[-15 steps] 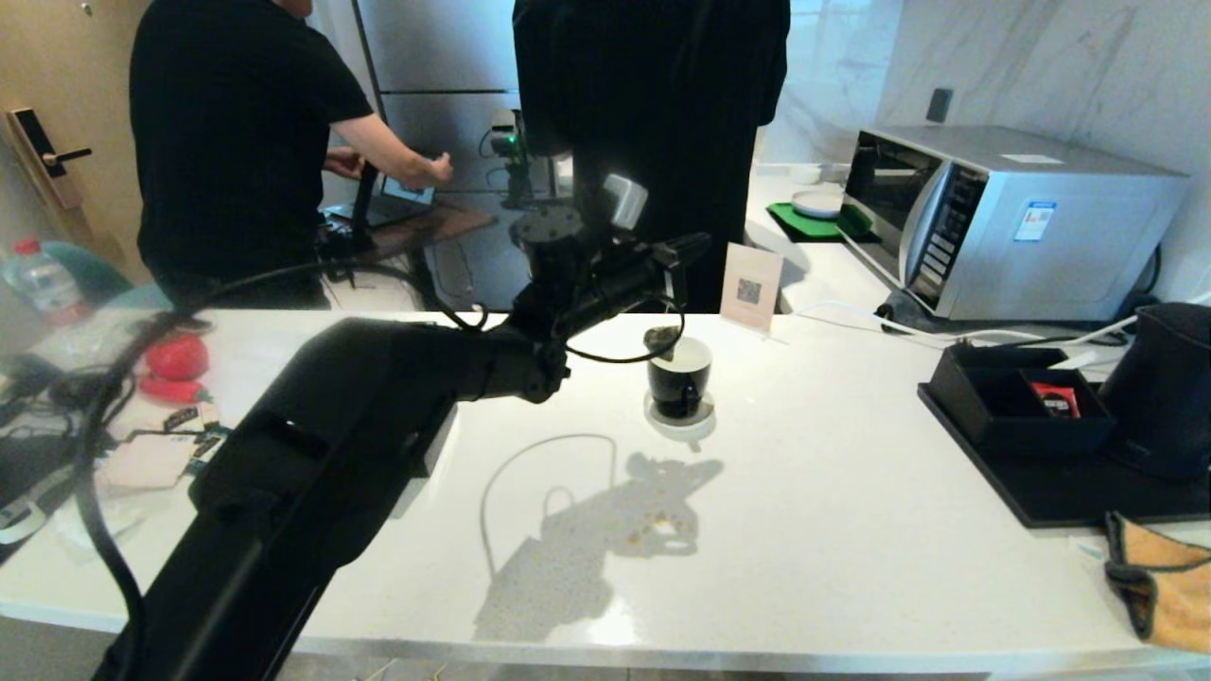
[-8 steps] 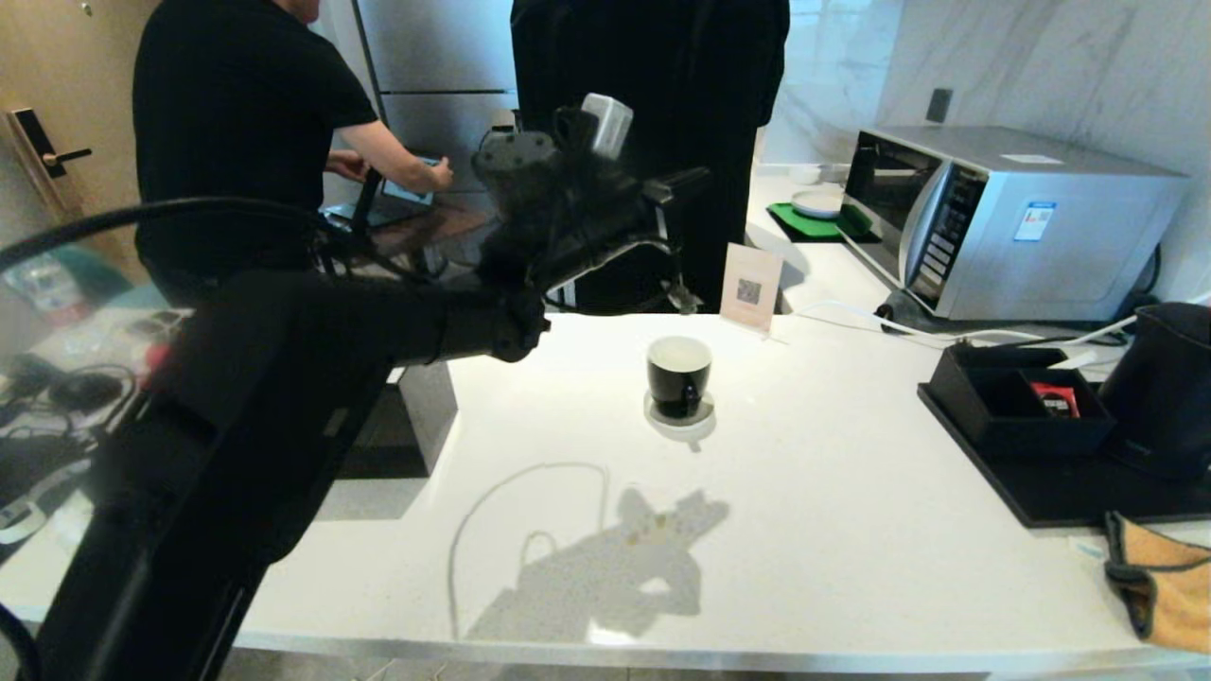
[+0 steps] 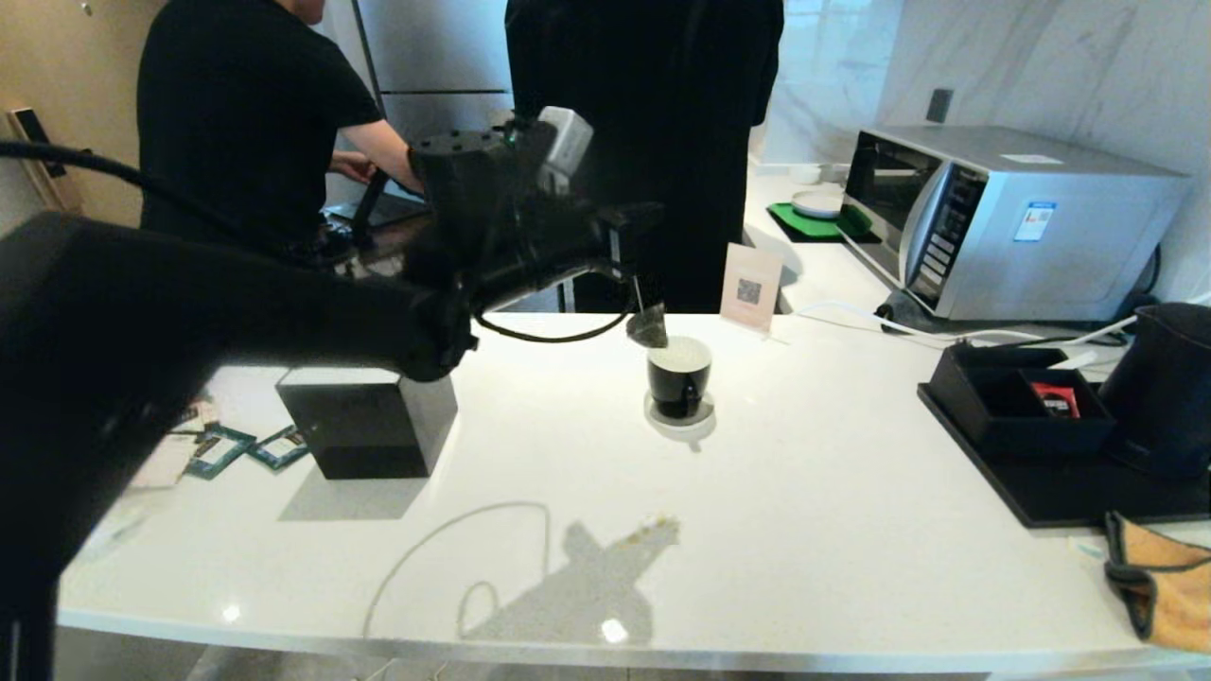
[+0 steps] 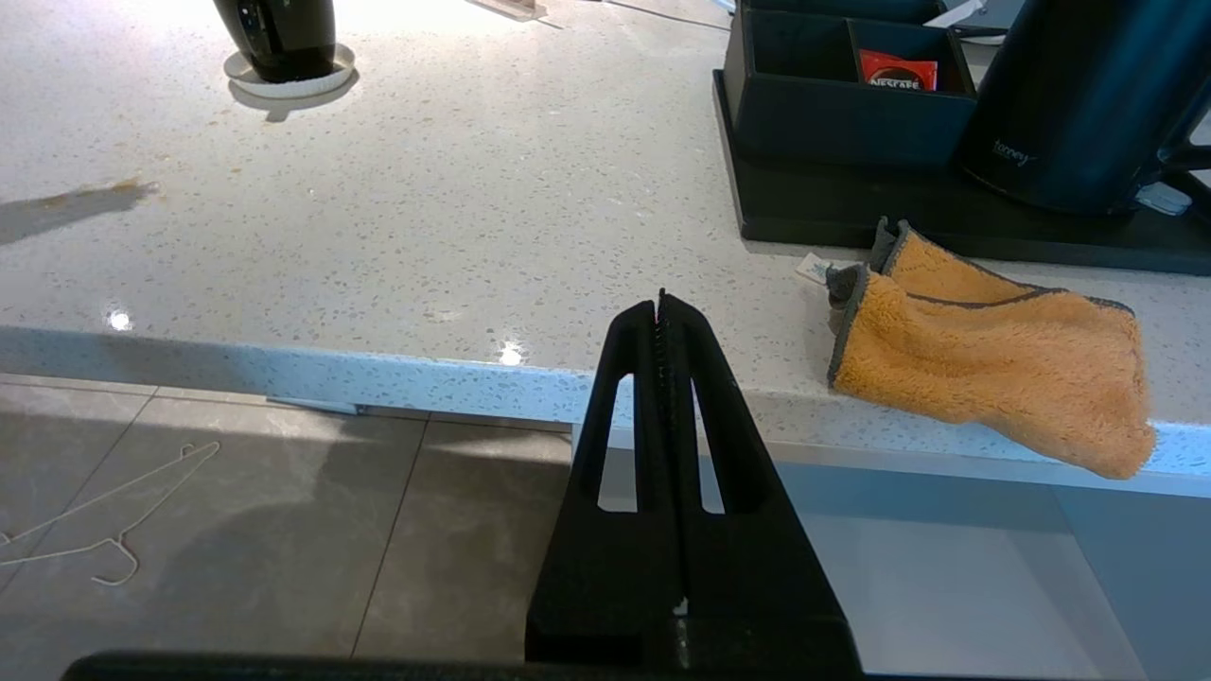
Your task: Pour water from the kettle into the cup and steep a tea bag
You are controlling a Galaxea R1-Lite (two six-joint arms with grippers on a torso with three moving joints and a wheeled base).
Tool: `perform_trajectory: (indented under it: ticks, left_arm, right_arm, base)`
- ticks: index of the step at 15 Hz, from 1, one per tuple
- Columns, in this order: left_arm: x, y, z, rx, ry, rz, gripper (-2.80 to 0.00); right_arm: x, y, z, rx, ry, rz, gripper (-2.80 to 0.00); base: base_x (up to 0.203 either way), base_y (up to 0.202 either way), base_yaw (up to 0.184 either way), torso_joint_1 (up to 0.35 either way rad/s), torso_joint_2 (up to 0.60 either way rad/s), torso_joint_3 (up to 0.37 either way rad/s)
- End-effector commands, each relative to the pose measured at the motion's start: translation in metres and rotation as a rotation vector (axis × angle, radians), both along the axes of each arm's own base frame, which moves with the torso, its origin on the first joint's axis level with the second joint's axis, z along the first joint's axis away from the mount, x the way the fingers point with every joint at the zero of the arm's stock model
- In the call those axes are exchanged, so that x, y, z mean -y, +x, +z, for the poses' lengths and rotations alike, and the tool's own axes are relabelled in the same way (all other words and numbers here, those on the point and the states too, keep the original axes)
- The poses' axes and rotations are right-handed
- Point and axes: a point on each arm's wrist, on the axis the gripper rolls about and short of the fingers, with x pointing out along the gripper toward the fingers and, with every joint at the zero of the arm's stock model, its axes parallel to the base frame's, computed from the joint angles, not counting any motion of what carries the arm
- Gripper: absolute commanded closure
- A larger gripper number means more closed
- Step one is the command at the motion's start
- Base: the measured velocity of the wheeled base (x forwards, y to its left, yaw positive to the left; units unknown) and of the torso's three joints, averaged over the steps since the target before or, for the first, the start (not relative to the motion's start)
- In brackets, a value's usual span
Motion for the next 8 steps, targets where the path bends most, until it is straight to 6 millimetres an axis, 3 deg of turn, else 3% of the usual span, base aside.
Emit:
perform_trajectory:
  ticks: [1,4,8]
  left_arm:
    - [-0.018,-0.033,0.014,-0.014,0.001,0.072,0.00]
    - [-0.032,-0.061,0.006,-0.069,0.023,0.201,0.00]
    - [-0.049,-0.089,-0.003,-0.116,0.053,0.235,0.00]
  right_arm:
    - [0.000,0.000,0.000,-0.001,-0.001,0.001,0.00]
    - [0.000,0.000,0.000,-0.002,-0.001,0.001,0.00]
    - [0.000,0.000,0.000,-0.001,-0.001,0.001,0.00]
  base:
    - [0.000,0.000,0.000,0.000,0.00,0.000]
    - [0.000,0.000,0.000,0.000,0.00,0.000]
    - [0.000,0.000,0.000,0.000,0.00,0.000]
